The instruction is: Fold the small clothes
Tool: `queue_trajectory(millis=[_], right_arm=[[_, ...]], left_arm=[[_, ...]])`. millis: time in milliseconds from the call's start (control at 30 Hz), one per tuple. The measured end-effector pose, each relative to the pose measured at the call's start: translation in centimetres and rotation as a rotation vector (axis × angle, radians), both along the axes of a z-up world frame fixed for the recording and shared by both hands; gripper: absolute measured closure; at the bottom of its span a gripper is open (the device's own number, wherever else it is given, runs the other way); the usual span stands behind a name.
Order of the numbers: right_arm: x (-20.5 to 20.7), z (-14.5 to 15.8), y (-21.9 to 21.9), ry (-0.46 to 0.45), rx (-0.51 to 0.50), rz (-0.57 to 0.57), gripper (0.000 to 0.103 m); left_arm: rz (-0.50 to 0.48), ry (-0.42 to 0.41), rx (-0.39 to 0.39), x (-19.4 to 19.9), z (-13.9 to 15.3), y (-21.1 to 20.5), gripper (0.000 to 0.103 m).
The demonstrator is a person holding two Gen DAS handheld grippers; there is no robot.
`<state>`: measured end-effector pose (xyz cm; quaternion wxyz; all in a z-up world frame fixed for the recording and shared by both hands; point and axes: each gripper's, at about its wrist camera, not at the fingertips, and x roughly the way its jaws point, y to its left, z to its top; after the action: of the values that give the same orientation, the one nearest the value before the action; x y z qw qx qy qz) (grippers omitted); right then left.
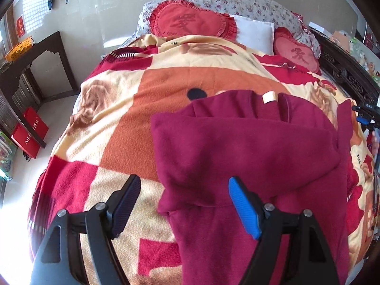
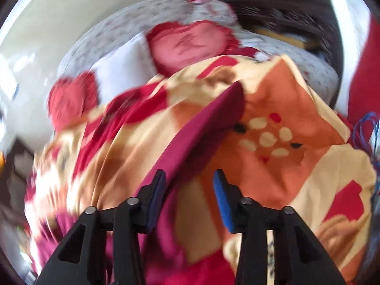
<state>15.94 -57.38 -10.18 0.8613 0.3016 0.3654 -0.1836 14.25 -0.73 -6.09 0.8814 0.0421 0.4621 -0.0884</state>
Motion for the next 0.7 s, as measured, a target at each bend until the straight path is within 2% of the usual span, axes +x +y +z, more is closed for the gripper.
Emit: queue_trajectory(millis=[100,167,200,233,267,300,400,500,567,700], right_arm=[[1.4,-1.0,-2.1,-0.044,0.103,-0.040,0.067],[2.8,-1.6,-2.2,-0.049,0.115,-0.036,0.067],[3.7,-2.0,-2.4,-0.046,0.110,-0.018,0.072],[4.4,-2.2,-2.5,-0.042,0.101,-0.010,0.082],[4.5,-2.2,-2.6,-0.047,0.083,-0.008,0.103],[4.2,-1.9,-2.5,-0.059,0.050,-0.009,0.103],[1.6,1.1,-2.0,-0.193,0.007,0.038,0.103],[-1.3,5.8,0.0,-0.326,-0.019,0.180,0.103],[-2.8,9.0,2.6,-0.379,-0.053,0.293,0.103],[-4.6,14.0,11.8,-0.442,-0.096,0.589,0.103]], left_arm=[[-0.003,0.024,0.014,0.2,-0.6,-0.6,0.023],[0.000,0.041,0.030,0.4,-1.0,-0.9,0.023],[0.001,0.047,0.034,0.3,-1.2,-1.0,0.023],[0.002,0.049,0.035,0.3,-1.3,-0.9,0.023],[0.005,0.048,0.035,0.3,-1.3,-0.9,0.023],[0.009,0.043,0.033,0.2,-1.2,-0.7,0.023],[0.026,0.027,0.026,0.2,-0.8,0.0,0.023],[0.042,0.005,0.011,0.5,0.2,1.0,0.023],[0.067,-0.019,-0.005,0.7,1.1,1.8,0.023],[0.133,-0.063,-0.083,0.7,3.2,4.0,0.023]])
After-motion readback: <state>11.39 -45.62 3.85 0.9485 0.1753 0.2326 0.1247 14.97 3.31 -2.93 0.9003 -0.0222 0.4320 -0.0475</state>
